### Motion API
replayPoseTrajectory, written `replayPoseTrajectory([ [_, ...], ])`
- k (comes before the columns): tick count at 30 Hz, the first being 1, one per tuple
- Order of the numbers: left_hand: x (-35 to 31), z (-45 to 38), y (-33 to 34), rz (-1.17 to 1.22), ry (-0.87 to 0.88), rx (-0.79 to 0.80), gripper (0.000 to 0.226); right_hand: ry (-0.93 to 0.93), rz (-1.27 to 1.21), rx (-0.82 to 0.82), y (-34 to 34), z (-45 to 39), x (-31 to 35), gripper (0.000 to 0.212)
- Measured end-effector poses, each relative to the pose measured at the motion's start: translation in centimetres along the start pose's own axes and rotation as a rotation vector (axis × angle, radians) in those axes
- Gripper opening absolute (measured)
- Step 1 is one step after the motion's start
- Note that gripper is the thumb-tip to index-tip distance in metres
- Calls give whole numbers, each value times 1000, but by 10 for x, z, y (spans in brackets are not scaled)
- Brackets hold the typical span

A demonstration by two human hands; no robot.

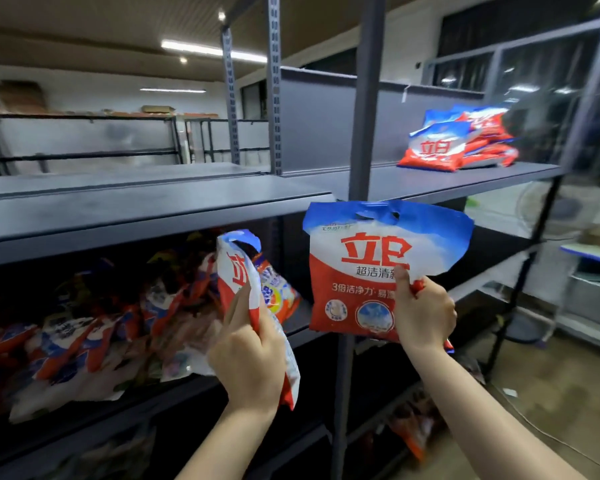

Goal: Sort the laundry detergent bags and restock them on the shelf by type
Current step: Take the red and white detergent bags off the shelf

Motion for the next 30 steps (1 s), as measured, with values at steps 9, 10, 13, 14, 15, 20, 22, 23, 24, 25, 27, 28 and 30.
replayPoseTrajectory([
  [9, -107, -15, 58, 300, 84, -3, 49, 40, -89, -228, -96, -79, -17, 53],
  [10, -118, -17, 69, 309, 91, 2, 50, 33, -89, -250, -102, -92, -22, 53],
  [13, -150, -22, 109, 345, 107, -3, 55, 28, -91, -289, -115, -138, -41, 55],
  [14, -161, -25, 124, 364, 110, -9, 56, 27, -102, -298, -118, -156, -49, 55],
  [15, -171, -28, 140, 379, 113, -14, 55, 20, -112, -310, -121, -175, -56, 54],
  [20, -228, -49, 228, 394, 77, -64, 48, -10, -96, -352, -136, -280, -85, 63],
  [22, -251, -57, 263, 403, 80, -89, 54, -5, -102, -357, -144, -323, -96, 65],
  [23, -262, -61, 280, 403, 82, -104, 55, -1, -109, -358, -149, -344, -101, 66],
  [24, -273, -64, 296, 398, 79, -118, 55, 9, -127, -354, -154, -364, -107, 65],
  [25, -283, -67, 312, 393, 68, -128, 53, 20, -148, -349, -159, -383, -112, 62],
  [27, -301, -73, 343, 384, 42, -146, 47, 42, -207, -340, -167, -418, -121, 54],
  [28, -309, -76, 358, 377, 39, -155, 45, 54, -238, -340, -171, -434, -126, 49],
  [30, -324, -84, 387, 359, 44, -174, 44, 80, -282, -355, -178, -466, -134, 42],
])
Point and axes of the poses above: each hand's wrist, its own z-axis away from the middle knuckle, its own y-axis out of the palm, x = y × z, the point moved 3 cm from there along -z, towards the middle knuckle, and after that the axes turned 13 degrees about y, right-handed, at the moved point
